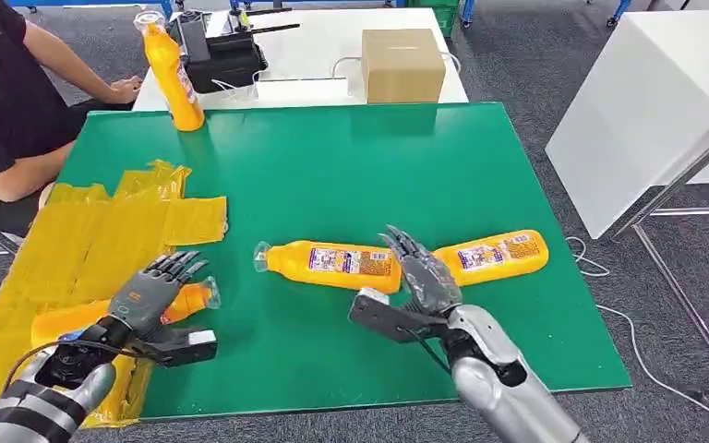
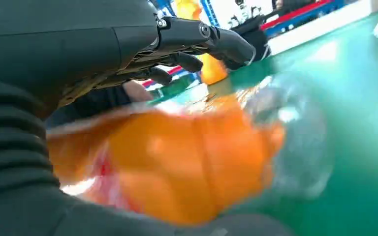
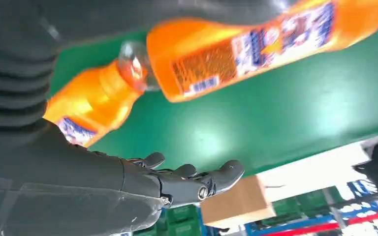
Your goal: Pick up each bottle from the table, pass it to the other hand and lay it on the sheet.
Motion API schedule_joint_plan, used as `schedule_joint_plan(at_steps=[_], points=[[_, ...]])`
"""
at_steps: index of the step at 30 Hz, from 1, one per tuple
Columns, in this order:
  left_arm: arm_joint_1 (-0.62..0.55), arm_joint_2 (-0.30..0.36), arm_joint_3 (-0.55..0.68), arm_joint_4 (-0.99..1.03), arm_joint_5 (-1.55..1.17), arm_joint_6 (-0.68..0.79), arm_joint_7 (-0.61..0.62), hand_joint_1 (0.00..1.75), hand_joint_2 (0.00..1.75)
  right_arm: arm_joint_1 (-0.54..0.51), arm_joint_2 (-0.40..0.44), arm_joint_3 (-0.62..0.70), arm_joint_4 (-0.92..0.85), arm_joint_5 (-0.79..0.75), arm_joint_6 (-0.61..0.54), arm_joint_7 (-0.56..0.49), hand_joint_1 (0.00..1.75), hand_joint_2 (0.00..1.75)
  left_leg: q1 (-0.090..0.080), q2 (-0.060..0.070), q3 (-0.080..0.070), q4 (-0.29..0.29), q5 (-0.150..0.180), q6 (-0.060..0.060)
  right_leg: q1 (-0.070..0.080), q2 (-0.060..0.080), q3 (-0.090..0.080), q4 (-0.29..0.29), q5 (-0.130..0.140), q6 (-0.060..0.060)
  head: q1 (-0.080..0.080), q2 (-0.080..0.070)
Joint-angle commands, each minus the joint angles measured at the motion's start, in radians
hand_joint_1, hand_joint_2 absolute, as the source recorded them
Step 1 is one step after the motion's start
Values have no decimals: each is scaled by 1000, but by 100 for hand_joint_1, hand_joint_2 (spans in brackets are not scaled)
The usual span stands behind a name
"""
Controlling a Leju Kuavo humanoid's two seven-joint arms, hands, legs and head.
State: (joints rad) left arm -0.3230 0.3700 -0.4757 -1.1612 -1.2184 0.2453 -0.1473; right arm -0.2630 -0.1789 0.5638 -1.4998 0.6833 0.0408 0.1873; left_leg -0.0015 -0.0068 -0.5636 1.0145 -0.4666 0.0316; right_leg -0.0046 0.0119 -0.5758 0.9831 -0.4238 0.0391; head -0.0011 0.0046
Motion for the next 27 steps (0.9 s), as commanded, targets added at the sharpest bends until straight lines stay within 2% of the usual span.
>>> schedule_joint_plan(at_steps=[1, 14, 27], points=[[-71, -33, -40, 6, 29, -3, 0, 0, 0, -162, 54, 29, 266, 29, 32, 19, 0, 175, 1, 1, 2, 0, 0, -2, 2, -1, 3, -1, 0, -1, 0, 0], [-38, -103, 88, -63, 158, 59, -44, 0, 0, -277, 136, 99, 498, 104, 70, 24, 0, 175, 1, 2, 2, 0, 0, -2, 1, 0, 2, 0, 1, 0, 0, 0], [-30, -120, 119, -69, 201, 64, -65, 0, 0, -281, 149, 110, 524, 112, 69, 21, 0, 175, 1, 1, 1, 0, 0, -2, 1, 0, 1, 0, 0, 0, 0, 0]])
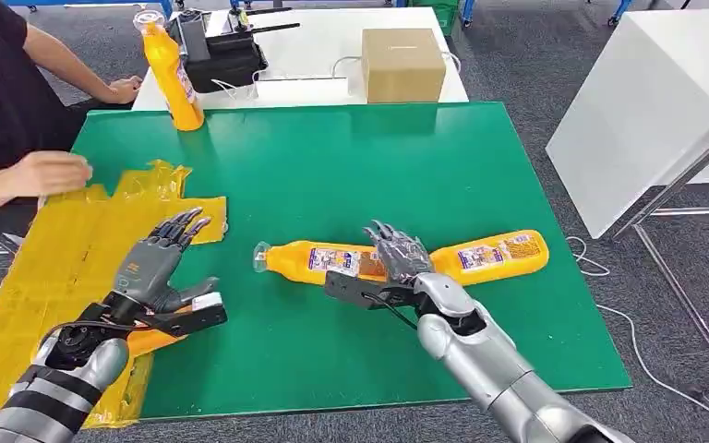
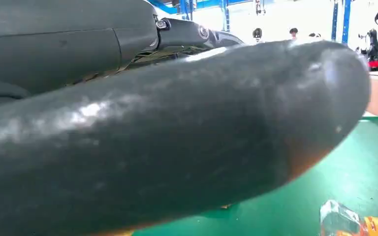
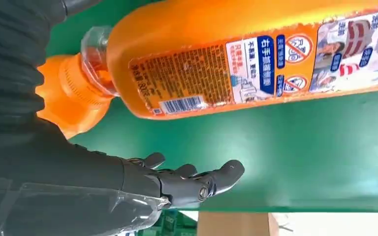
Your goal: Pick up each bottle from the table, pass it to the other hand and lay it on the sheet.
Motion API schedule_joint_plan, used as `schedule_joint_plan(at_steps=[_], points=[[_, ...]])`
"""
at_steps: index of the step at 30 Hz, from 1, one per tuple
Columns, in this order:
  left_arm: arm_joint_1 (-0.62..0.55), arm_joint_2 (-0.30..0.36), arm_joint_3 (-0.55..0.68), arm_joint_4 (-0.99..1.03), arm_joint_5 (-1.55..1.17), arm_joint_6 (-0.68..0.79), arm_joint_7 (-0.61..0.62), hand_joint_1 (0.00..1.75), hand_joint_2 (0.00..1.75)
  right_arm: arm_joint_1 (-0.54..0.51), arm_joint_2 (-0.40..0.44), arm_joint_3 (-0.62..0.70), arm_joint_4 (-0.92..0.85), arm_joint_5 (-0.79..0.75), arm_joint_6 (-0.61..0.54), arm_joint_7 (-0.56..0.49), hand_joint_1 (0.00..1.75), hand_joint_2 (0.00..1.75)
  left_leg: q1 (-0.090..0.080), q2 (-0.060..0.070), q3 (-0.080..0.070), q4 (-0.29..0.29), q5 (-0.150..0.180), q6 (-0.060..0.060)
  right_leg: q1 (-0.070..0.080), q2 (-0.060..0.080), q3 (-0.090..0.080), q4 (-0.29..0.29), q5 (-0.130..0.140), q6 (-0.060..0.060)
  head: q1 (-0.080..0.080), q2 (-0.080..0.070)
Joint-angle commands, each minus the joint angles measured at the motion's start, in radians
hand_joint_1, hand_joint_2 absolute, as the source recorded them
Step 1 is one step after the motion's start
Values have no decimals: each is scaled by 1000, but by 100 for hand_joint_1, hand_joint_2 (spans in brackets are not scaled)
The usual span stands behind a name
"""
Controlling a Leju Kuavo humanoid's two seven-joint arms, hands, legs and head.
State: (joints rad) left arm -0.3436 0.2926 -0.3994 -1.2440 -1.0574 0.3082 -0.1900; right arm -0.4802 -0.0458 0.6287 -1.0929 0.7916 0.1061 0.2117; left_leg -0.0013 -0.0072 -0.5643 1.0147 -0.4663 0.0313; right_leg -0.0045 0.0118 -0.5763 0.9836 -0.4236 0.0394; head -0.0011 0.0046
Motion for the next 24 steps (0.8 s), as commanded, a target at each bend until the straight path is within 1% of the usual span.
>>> schedule_joint_plan(at_steps=[1, 4, 5, 10, 13, 14, 16, 18, 24], points=[[-1, -55, 60, 2, 79, 1, -41, 0, 0, -65, 19, 48, 124, 5, 4, -4, 0, 175, 1, 1, 2, 0, 0, -1, 1, 0, 2, -1, 0, -1, 0, 0], [32, -116, 139, -83, 315, -88, -119, 0, 0, -60, 24, 49, 139, 9, -1, -6, 0, 175, 0, 0, 1, 0, 0, -1, 0, -1, 1, -1, 0, 0, 0, 0], [44, -143, 173, -132, 439, -157, -145, 0, 0, -57, 24, 48, 145, 10, -3, -6, 0, 175, 1, 1, 2, 0, 0, -1, 1, -1, 2, -1, 0, 0, 0, 0], [82, -200, 253, -316, 794, -359, -137, 0, 0, -43, 26, 53, 187, 31, -3, -3, 0, 175, 1, 0, 1, 1, -1, -1, 1, -1, 2, -1, -1, 0, 0, 0], [98, -201, 261, -364, 837, -381, -127, 0, 0, -42, 26, 52, 210, 37, -8, -2, 0, 175, 1, 0, 1, 0, -1, -1, 1, -1, 1, -1, 0, 0, 0, 0], [113, -218, 274, -401, 916, -413, -154, 0, 0, -44, 30, 52, 234, 63, -16, 17, 0, 175, 1, 1, 4, 0, -2, -2, 2, -1, 5, -1, -1, -1, 0, 0], [131, -227, 273, -463, 955, -428, -160, 0, 0, -52, 37, 54, 285, 98, -28, 41, 0, 175, 1, 1, 1, 0, -1, -1, 1, 0, 1, -1, 0, 0, 0, 0], [140, -232, 259, -512, 991, -446, -152, 0, 0, -64, 50, 50, 358, 131, -50, 42, 0, 175, 1, 1, 1, 0, -1, -1, 1, 0, 1, -1, 0, 0, 0, 0], [141, -230, 259, -507, 991, -447, -153, 0, 0, -67, 51, 48, 359, 131, -50, 42, 0, 175, 1, 1, 2, 0, 0, -1, 1, 0, 2, -1, 0, 0, 0, 0]])
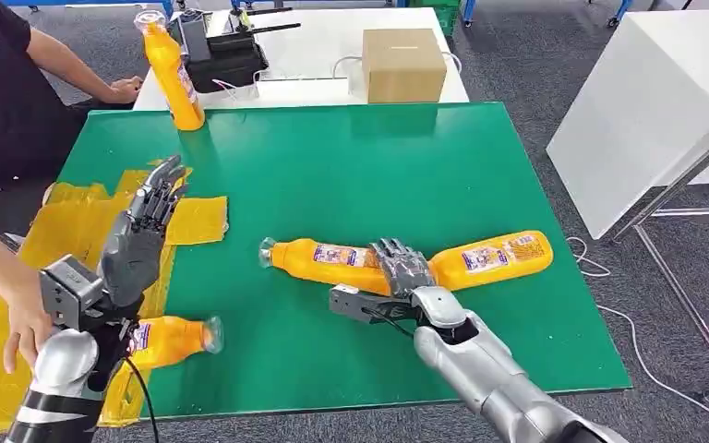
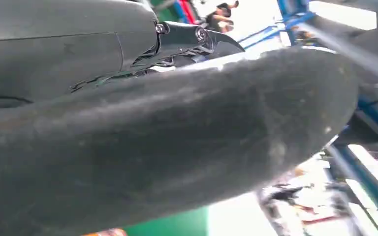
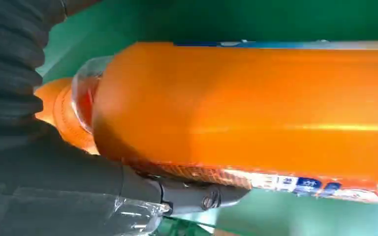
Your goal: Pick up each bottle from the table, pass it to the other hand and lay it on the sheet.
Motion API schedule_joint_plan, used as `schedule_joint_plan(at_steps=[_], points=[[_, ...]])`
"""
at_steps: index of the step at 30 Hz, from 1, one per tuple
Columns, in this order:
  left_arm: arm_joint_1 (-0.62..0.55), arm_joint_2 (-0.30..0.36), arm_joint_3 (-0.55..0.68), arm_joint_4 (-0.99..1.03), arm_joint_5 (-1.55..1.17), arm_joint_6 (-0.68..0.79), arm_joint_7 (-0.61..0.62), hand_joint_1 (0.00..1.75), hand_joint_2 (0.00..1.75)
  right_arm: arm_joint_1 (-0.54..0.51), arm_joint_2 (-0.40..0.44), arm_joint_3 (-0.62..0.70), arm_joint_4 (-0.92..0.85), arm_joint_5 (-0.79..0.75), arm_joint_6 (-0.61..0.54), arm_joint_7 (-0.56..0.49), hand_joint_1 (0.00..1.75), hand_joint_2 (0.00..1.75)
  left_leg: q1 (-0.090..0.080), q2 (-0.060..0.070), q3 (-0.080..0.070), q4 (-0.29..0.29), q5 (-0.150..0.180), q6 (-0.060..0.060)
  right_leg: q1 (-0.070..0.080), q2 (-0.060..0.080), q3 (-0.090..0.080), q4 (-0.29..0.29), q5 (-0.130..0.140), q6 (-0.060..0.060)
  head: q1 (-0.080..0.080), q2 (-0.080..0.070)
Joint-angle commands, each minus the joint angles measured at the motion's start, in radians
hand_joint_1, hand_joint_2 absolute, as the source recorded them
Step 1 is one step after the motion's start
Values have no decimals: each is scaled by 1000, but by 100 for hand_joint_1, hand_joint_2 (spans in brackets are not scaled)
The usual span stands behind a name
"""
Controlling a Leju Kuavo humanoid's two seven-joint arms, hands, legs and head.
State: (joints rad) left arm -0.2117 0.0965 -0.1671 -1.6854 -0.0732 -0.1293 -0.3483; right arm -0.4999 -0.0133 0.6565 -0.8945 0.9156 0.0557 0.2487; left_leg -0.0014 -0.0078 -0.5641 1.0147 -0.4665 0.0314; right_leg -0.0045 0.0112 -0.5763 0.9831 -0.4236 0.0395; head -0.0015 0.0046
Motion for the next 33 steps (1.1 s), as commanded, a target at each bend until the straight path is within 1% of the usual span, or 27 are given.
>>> schedule_joint_plan(at_steps=[1, 4, 7, 8, 9, 11, 14, 18, 20, 21, 22, 25, 29, 33], points=[[9, -34, 27, -66, 6, -9, 5, 0, 0, -48, 18, 20, 160, 7, 0, 5, 0, 175, 1, 1, 3, -1, 0, -1, 1, 0, 3, -1, 0, -1, 0, 0], [-12, -40, -2, -68, 6, -12, -5, 0, 0, -63, 37, 27, 229, 63, 0, 27, 0, 175, 1, 1, 3, 0, 0, -1, 1, -1, 3, -1, 0, -1, 0, 0], [-44, -43, -47, -83, 8, -2, 40, 0, 0, -83, 69, 40, 301, 105, 37, 38, 0, 175, 1, 1, 4, 0, 1, -2, 1, -2, 4, -1, 1, -1, 0, 0], [-52, -36, -59, -80, 16, 8, 45, 0, 0, -86, 76, 37, 325, 110, 49, 36, 38, 175, 1, 0, 4, 0, 1, -1, 1, -2, 4, -1, 1, -1, 0, 0], [-55, -30, -66, -78, 23, 15, 42, 0, 0, -88, 80, 34, 340, 114, 50, 33, 154, 175, 2, 0, 5, 0, 1, -2, 2, -3, 5, -2, 1, -1, 0, 0], [-55, -24, -63, -69, 34, 20, 39, 0, 0, -84, 86, 31, 361, 117, 47, 26, 175, 175, 2, 0, 7, -1, 1, -2, 2, -4, 7, -3, 1, -1, 0, 0], [-53, -17, -63, -63, 47, 19, 33, 0, 0, -83, 97, 5, 382, 114, 21, 19, 175, 175, 1, 1, 10, -1, 1, -2, 1, -3, 10, -2, 1, -1, 0, 0], [-53, -17, -63, -63, 47, 19, 33, 0, 0, -83, 97, 5, 382, 114, 21, 19, 175, 175, 2, 0, 12, -2, 3, -2, 2, -5, 12, -4, 2, -1, 0, 0], [-53, -17, -63, -63, 47, 19, 32, 0, 0, -85, 97, 4, 381, 113, 22, 20, 175, 175, 1, 1, 17, -1, 1, -1, 1, -2, 15, -2, 1, -1, 0, 0], [-53, -17, -63, -63, 47, 19, 32, 0, 0, -85, 97, 4, 381, 113, 22, 20, 175, 175, 2, 0, 13, -2, 4, -3, 2, -5, 13, -4, 4, -1, 0, 0], [-53, -17, -63, -63, 47, 19, 32, 0, 0, -85, 97, 4, 381, 113, 22, 20, 175, 175, 1, 1, 16, -1, 1, -1, 1, -2, 15, -2, 1, -1, 0, 0], [-53, -17, -63, -63, 47, 19, 32, 0, 0, -85, 97, 4, 381, 113, 22, 20, 175, 175, 2, 0, 16, -2, 2, -2, 2, -4, 15, -4, 2, -1, 0, 0], [-53, -17, -63, -63, 47, 19, 32, 0, 0, -85, 97, 4, 381, 113, 22, 20, 175, 175, 1, 1, 18, -1, 1, -1, 1, -2, 17, -2, 1, -1, 0, 0], [-53, -16, -64, -63, 51, 18, 30, 0, 0, -83, 101, -11, 383, 112, 14, 17, 175, 175, 2, 0, 15, -2, 3, -2, 2, -5, 15, -4, 3, -1, 0, 0]])
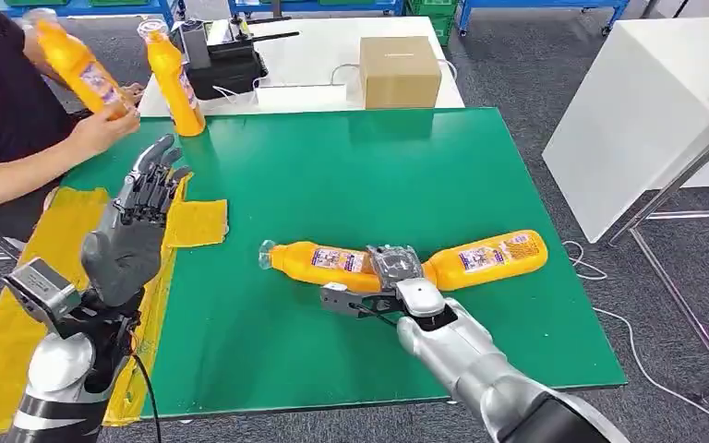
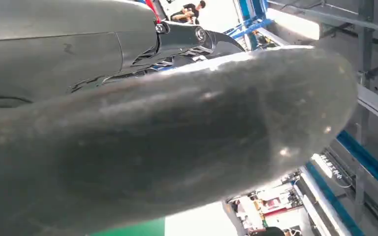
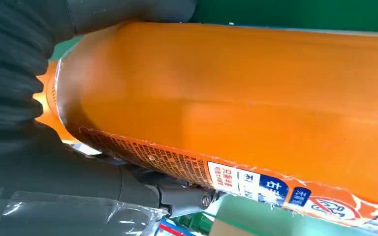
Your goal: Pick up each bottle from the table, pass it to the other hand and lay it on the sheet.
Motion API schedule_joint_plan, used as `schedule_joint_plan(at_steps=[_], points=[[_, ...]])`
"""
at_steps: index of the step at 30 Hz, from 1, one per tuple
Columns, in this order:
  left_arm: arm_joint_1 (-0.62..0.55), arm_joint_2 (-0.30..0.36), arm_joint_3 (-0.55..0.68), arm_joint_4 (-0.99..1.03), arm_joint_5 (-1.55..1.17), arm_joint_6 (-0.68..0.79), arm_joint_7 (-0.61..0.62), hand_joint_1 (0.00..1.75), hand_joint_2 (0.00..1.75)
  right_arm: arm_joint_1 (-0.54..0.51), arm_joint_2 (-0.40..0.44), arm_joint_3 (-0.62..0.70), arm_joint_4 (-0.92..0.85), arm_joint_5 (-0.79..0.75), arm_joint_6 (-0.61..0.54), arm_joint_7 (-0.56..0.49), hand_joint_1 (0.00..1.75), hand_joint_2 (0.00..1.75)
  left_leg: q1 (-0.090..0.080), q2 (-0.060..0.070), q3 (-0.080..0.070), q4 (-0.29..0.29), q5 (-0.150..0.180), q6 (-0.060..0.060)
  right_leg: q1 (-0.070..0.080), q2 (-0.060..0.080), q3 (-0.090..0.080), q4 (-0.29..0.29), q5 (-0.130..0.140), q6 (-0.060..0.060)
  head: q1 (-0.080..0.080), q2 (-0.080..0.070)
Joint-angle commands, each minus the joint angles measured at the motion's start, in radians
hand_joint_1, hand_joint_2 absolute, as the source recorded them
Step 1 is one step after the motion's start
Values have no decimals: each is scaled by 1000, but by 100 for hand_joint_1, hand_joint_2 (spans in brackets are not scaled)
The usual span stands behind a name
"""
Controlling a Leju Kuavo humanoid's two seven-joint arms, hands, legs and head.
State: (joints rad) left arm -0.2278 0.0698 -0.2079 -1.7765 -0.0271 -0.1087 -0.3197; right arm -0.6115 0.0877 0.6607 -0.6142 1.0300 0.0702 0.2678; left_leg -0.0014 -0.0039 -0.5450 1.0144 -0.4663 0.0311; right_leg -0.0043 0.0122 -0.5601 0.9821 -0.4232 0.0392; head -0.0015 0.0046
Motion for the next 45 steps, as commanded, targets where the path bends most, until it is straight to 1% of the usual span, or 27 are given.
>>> schedule_joint_plan(at_steps=[1, 2, 3, 6, 9, 11, 12, 13, 14, 15, 16, 17, 18, 19, 20, 21, 24, 26, 27, 30, 32, 38, 40, 41, 43, 44, 45], points=[[-39, 11, -23, 29, 5, -3, 2, 0, 0, 27, -1, -17, 103, -2, -1, -2, 175, 175, 2, -4, -4, -2, 4, -2, 2, -6, -2, -4, 3, -1, 0, 0], [-39, 11, -23, 32, 7, -2, 1, 0, 0, 28, 0, -23, 104, -5, -4, -2, 175, 175, 1, -3, -2, -1, 2, -1, 1, -4, 0, -2, 1, -1, 0, 0], [-40, 11, -23, 32, 8, -2, 1, 0, 0, 28, 2, -27, 106, -5, -5, -3, 175, 175, 2, -4, -6, -3, 4, -3, 2, -7, -3, -4, 4, -1, 0, 0], [-41, 13, -21, 34, 9, -1, 0, 0, 0, 28, 2, -31, 106, -6, -6, -4, 175, 175, 1, -3, -1, -1, 2, -1, 1, -4, 1, -2, 1, -1, 0, 0], [-38, 13, -19, 43, 13, 1, 3, 0, 0, 28, 1, -37, 106, -8, -6, -7, 175, 175, 2, -4, -3, -2, 3, -2, 2, -5, -1, -3, 2, -1, 0, 0], [-26, 4, -13, 59, 44, 2, 36, 0, 0, 39, -1, -72, 87, -36, -36, -17, 175, 175, 1, -3, 0, -1, 2, -1, 1, -4, 1, -2, 1, -1, 0, 0], [71, -112, 103, 80, 197, 118, 175, 0, 175, 171, 45, -215, -52, -175, -186, -148, 175, 175, 1, -3, -1, -1, 2, -2, 1, -4, 1, -2, 2, -1, 0, 0], [170, -84, 118, 81, 330, 107, 178, 0, 175, 265, 2, -301, -405, -416, -469, -475, 175, 175, 1, -4, -1, -2, 3, -2, 1, -5, 1, -3, 2, -1, 0, 0], [235, -81, 140, 135, 352, 94, 77, 0, 175, 370, -61, -260, -741, -450, -380, -339, 175, 175, 1, -4, -3, -3, 4, -2, 1, -6, 0, -5, 3, -1, 0, 0], [253, -85, 154, 159, 358, 93, 39, 0, 175, 402, -84, -244, -867, -463, -362, -298, 175, 175, -1, 2, 7, -7, 1, -1, -1, 1, 6, -6, 1, 0, 0, 0], [261, -97, 169, 174, 389, 93, 36, 0, 175, 422, -95, -236, -943, -478, -366, -288, 175, 175, 0, 2, 6, -8, 1, -1, 0, 1, 6, -7, 1, -1, 1, 0], [261, -100, 171, 174, 393, 96, 36, 0, 175, 432, -94, -234, -970, -502, -385, -307, 175, 175, -1, 1, 4, -9, 1, -2, -1, -1, 5, -7, 1, -1, 1, 0], [259, -105, 173, 170, 401, 102, 40, 0, 175, 435, -98, -226, -977, -508, -394, -318, 175, 175, -1, 4, 1, -2, -2, -2, -1, 3, 0, 1, -1, -1, 1, 0], [257, -105, 171, 164, 404, 108, 48, 0, 175, 438, -96, -224, -979, -517, -408, -334, 175, 175, -1, 2, -3, 0, -4, -3, -1, 1, -2, 2, -3, -1, -2, 0], [254, -107, 168, 159, 407, 116, 54, 0, 175, 436, -99, -215, -970, -518, -419, -348, 175, 175, 1, -2, -10, 1, -3, -3, 1, -2, -9, 2, -2, -1, 0, 0], [251, -108, 166, 155, 408, 121, 60, 0, 175, 435, -98, -214, -960, -518, -426, -355, 175, 175, 1, -5, -15, 0, -1, -2, 1, -5, -13, 0, -2, 0, -1, 0], [249, -110, 166, 151, 409, 125, 64, 0, 175, 431, -96, -214, -947, -521, -432, -362, 175, 175, 0, -8, -14, 0, -1, -1, 0, -6, -11, 0, -3, 0, 0, 0], [249, -110, 166, 151, 409, 125, 64, 0, 175, 431, -96, -214, -947, -521, -432, -362, 175, 175, 0, -5, -19, 0, -1, -1, 0, -4, -16, 0, -2, 0, 0, 0], [249, -106, 160, 148, 412, 128, 70, 0, 175, 425, -98, -208, -932, -526, -445, -378, 175, 175, 1, -5, -17, -1, -1, -2, 0, -4, -13, -1, -2, 0, 0, 0], [248, -105, 144, 149, 414, 129, 70, 0, 175, 429, -102, -196, -944, -526, -457, -388, 175, 175, 0, -6, -18, 0, -1, -1, 0, -4, -15, 0, -1, 0, 0, 0], [247, -103, 135, 150, 415, 130, 70, 0, 175, 432, -104, -191, -949, -524, -461, -391, 175, 175, 1, -5, -17, -1, -1, -2, 1, -4, -13, -1, -1, -1, 0, 0], [258, -112, 103, 137, 413, 127, 71, 0, 175, 423, -104, -174, -931, -524, -457, -387, 175, 175, 0, -5, -19, 0, -1, -1, 0, -3, -16, 0, -1, 0, 0, 0], [259, -110, 76, 124, 420, 113, 67, 0, 175, 400, -107, -153, -899, -527, -423, -361, 175, 175, 1, -4, -17, -1, -1, -2, 1, -4, -13, -1, -2, -1, 0, 0], [260, -112, 63, 118, 423, 108, 67, 0, 175, 389, -105, -143, -885, -529, -412, -355, 175, 175, 1, -4, -18, -1, -1, -1, 0, -3, -15, -1, -1, 0, 0, 0], [265, -116, 21, 98, 489, 57, 81, 0, 175, 348, -104, -90, -836, -546, -333, -325, 175, 175, 1, -3, -16, -1, -2, -2, 1, -3, -13, -1, -2, 0, 0, 0], [266, -117, 2, 88, 495, 49, 83, 0, 175, 331, -103, -63, -814, -537, -310, -317, 175, 175, 1, -3, -19, 0, -1, -1, 1, -2, -15, 0, -1, 0, 0, 0], [265, -118, -17, 79, 498, 44, 83, 0, 175, 318, -98, -38, -802, -535, -290, -308, 175, 175, 1, -2, -17, 0, -1, -2, 1, -1, -14, -1, -1, 0, 0, 0]])
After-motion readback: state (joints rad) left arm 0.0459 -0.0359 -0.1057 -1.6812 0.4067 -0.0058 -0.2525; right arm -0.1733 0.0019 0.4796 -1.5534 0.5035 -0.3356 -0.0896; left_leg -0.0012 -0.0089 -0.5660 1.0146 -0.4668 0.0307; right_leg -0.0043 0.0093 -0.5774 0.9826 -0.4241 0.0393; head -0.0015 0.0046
